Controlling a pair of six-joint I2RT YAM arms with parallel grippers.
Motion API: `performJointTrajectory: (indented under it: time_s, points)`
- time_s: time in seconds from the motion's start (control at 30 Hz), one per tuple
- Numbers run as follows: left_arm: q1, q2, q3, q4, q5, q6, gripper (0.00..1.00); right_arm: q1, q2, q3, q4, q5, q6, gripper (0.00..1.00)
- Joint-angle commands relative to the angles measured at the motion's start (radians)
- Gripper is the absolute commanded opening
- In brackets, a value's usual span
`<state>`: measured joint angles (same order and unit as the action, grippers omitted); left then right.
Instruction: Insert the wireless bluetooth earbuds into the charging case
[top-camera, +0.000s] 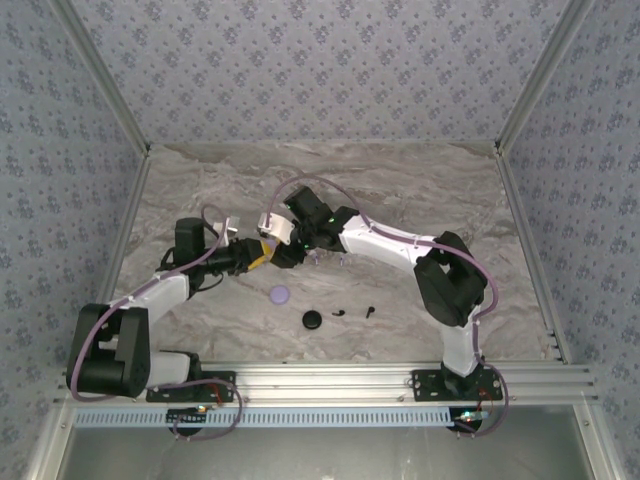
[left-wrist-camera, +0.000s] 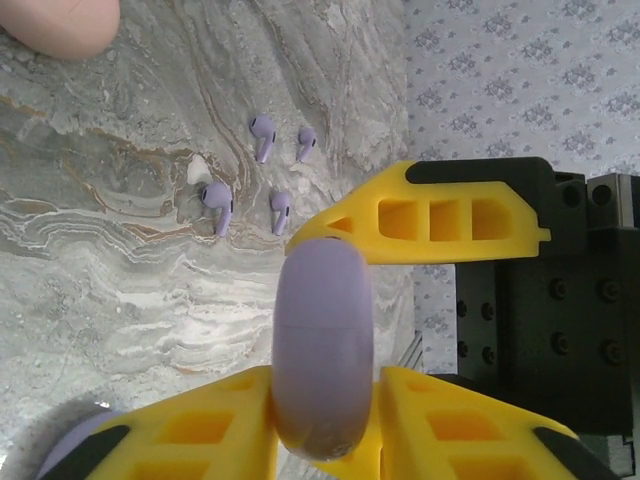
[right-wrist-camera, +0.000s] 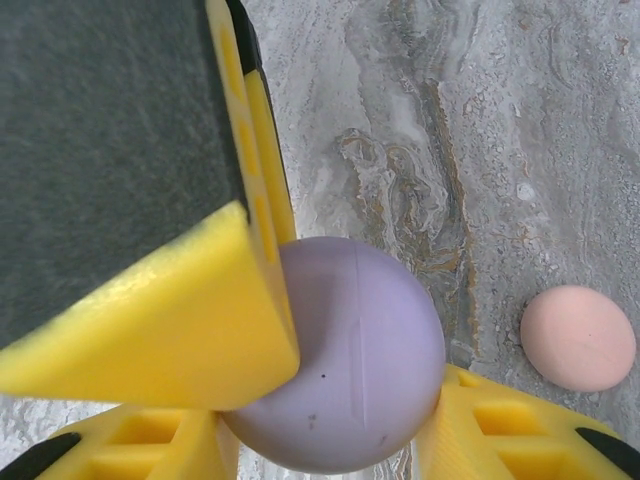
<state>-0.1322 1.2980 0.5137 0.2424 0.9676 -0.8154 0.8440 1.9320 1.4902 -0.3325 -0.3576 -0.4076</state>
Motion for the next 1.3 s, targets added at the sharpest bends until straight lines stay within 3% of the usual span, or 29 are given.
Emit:
performJointTrajectory:
  time_s: [0.0, 0.17, 0.27, 0.4, 0.63, 0.83, 1.27]
  points:
    - [-0.019, -0.02, 0.04, 0.047, 0.047, 0.017, 0.23, 0.009, -0.016, 0.016, -0.016, -0.032, 0.005, 0.47]
    - [-0.028, -0.068, 0.037, 0.056, 0.02, 0.039, 0.2, 0.002, -0.039, 0.021, -0.034, -0.039, 0.015, 0.57]
    - [-0.044, -0.112, 0.03, 0.074, -0.023, 0.054, 0.18, -0.012, -0.087, 0.009, -0.019, -0.062, 0.053, 0.68]
    - [-0.079, -0.188, 0.009, 0.144, -0.121, 0.08, 0.12, -0.036, -0.199, -0.047, 0.01, -0.081, 0.093, 0.8]
    - [-0.166, -0.336, -0.052, 0.349, -0.301, 0.159, 0.08, -0.131, -0.447, -0.202, 0.07, -0.164, 0.196, 0.91]
    - [-0.227, -0.394, -0.036, 0.42, -0.383, 0.233, 0.03, -0.226, -0.555, -0.229, 0.164, -0.343, 0.383, 0.86]
    - [-0.348, -0.348, 0.117, 0.408, -0.333, 0.381, 0.0, -0.21, -0.538, -0.176, 0.234, -0.307, 0.414, 0.8]
